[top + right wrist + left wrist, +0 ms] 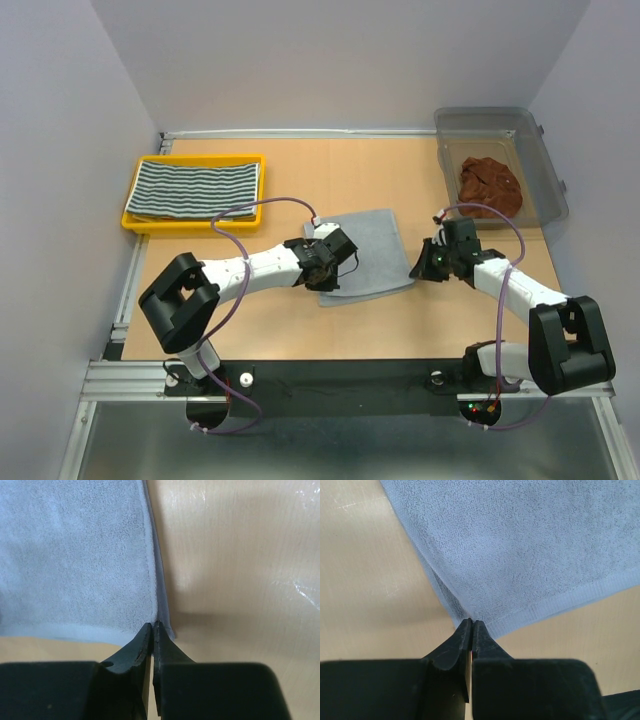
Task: Fold and stack the towels
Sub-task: Fold the towel
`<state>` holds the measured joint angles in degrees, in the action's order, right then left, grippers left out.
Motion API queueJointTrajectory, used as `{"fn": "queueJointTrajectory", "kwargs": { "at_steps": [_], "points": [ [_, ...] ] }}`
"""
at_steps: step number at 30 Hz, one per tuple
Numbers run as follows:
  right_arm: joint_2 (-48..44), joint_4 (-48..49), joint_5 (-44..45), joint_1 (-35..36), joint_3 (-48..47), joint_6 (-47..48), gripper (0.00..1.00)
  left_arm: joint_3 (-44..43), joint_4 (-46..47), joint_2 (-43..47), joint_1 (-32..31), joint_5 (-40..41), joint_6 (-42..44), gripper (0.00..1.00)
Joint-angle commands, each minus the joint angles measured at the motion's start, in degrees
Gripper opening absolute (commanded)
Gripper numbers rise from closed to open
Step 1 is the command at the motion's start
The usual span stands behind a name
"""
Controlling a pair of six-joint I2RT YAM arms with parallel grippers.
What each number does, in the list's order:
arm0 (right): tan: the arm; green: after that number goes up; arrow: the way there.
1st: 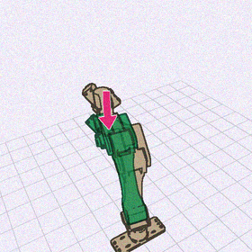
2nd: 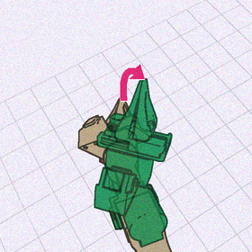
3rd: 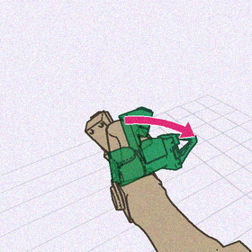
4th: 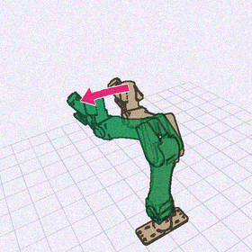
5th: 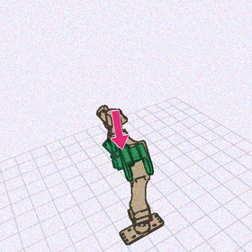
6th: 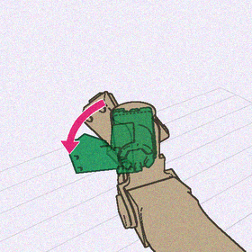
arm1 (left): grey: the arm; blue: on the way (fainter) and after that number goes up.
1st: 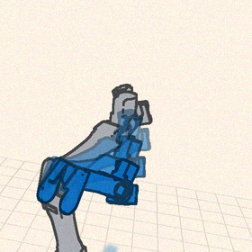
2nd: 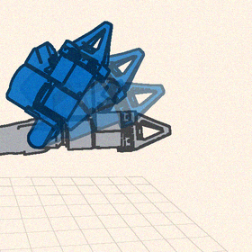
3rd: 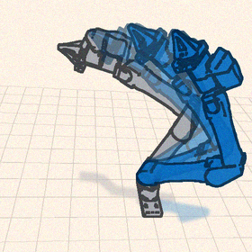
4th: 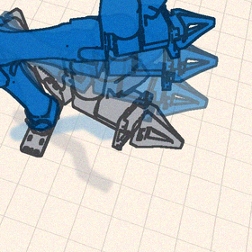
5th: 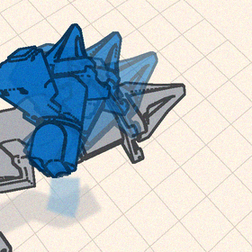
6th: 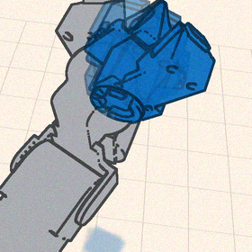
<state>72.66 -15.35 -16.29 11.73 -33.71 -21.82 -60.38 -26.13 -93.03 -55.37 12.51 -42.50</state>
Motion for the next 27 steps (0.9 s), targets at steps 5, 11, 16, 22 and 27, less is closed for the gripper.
{"fn": "queueJointTrajectory", "kwargs": {
  "at_steps": [5, 11, 16, 22, 27],
  "points": [
    [-2.7, -2.31, 0.65, 0.23, -4.42, 0.64, 0.01, 0.0, -1.63, 3.38, 0.27, 1.37, -1.09, 0.0],
    [-5.07, -4.68, 0.48, 0.23, -5.84, 0.55, 0.01, 0.35, -2.61, 8.04, 0.18, 0.23, -3.02, 0.0],
    [-5.34, -4.77, -0.4, 0.23, -3.56, -0.06, 0.01, 4.91, 0.11, 10.68, -0.52, -2.92, -5.4, 0.0],
    [-2.7, -3.55, 0.74, 0.23, -1.27, -0.06, 0.01, 11.6, 6.09, 7.7, -0.79, -6.89, -6.37, 0.0],
    [-1.65, -2.49, 1.09, 0.14, 0.4, -0.59, 0.01, 12.13, 7.5, 3.48, -0.87, -6.62, -6.01, 0.0]
  ]
}}
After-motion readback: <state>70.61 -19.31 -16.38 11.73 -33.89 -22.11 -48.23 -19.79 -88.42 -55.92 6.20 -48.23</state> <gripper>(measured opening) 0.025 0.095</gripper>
